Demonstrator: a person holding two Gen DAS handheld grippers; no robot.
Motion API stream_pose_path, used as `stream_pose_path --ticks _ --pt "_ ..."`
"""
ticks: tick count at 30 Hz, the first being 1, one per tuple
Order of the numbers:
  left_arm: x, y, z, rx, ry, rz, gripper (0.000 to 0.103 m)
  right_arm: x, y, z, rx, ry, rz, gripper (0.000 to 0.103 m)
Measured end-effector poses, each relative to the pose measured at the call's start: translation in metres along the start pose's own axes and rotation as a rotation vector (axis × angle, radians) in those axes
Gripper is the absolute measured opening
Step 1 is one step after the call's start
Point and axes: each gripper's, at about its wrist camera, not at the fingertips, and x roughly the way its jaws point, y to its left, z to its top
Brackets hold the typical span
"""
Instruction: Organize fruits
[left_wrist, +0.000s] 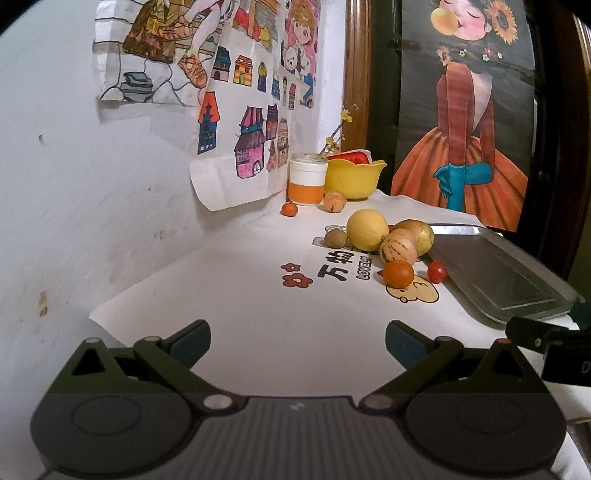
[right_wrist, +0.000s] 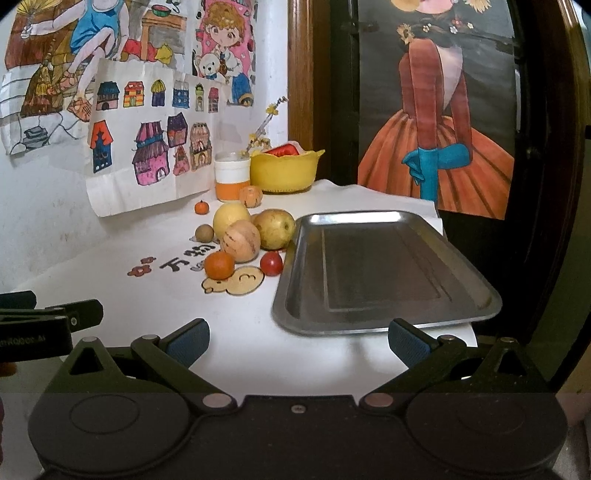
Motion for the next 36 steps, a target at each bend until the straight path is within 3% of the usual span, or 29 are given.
stream_pose_path --ticks 15,25,31,36 --pt "0.031 -0.004 0.03 0.053 0.017 -0.052 0.103 0.019 0.002 0.033 -0.153 -0.027 0.08 0.103" --pt "0.064 -0.004 0.056 0.017 0.073 -0.131 0.103 0.051 0.001 0.058 -0.28 0.047 0.185 0.103" --pt "0.08 -0.014 0.06 0.007 0.118 -0.183 0.103 0.073 -0.008 0.068 -0.4 0.117 0.177 0.102" --pt "0.093 -0.025 0.062 -0.027 0.163 -0.2 0.103 0.085 -0.011 0.071 -0.508 0.096 0.14 0.102"
